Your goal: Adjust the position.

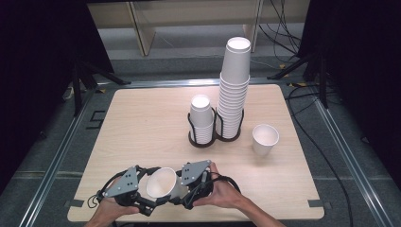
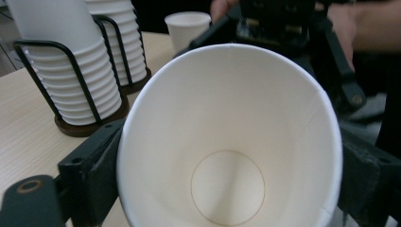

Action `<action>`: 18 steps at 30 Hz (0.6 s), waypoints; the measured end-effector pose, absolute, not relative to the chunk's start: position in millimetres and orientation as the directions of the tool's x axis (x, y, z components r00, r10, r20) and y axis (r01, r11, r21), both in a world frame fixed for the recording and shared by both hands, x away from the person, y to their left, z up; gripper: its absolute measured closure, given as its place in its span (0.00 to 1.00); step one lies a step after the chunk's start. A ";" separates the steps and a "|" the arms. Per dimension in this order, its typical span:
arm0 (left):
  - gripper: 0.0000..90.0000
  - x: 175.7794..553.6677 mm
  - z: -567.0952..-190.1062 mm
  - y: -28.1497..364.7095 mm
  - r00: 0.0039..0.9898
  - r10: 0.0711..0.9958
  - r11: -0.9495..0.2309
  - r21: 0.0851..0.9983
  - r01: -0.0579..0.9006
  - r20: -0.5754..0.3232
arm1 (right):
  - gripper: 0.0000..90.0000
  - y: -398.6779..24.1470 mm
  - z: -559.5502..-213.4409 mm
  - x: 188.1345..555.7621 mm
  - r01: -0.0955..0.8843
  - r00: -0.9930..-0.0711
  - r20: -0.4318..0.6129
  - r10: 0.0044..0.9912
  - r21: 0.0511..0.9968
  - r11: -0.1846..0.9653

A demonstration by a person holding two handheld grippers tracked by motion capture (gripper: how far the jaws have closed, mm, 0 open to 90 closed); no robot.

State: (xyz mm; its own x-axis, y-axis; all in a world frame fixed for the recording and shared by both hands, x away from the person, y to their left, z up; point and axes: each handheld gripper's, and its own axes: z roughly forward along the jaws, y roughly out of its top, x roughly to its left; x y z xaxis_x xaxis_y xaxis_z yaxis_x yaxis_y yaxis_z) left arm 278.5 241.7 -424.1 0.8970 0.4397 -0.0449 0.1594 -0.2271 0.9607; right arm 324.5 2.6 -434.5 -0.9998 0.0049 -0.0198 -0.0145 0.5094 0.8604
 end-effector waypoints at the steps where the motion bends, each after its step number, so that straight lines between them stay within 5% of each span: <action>1: 0.11 279.9 -425.1 242.0 0.896 0.439 -0.191 0.969 0.159 -0.060 | 0.25 0.5 -434.2 326.2 0.002 -1.000 -0.006 0.015 0.875 0.485; 10: 0.10 280.3 -425.4 242.6 0.871 0.467 -0.074 0.974 0.212 -0.154 | 0.26 -5.7 -433.4 330.4 0.050 -0.998 0.037 0.042 0.925 0.376; 18: 0.12 278.7 -423.7 241.0 0.869 0.481 -0.088 0.979 0.183 -0.119 | 0.25 -7.0 -432.2 331.9 0.039 -0.998 0.022 0.051 0.932 0.361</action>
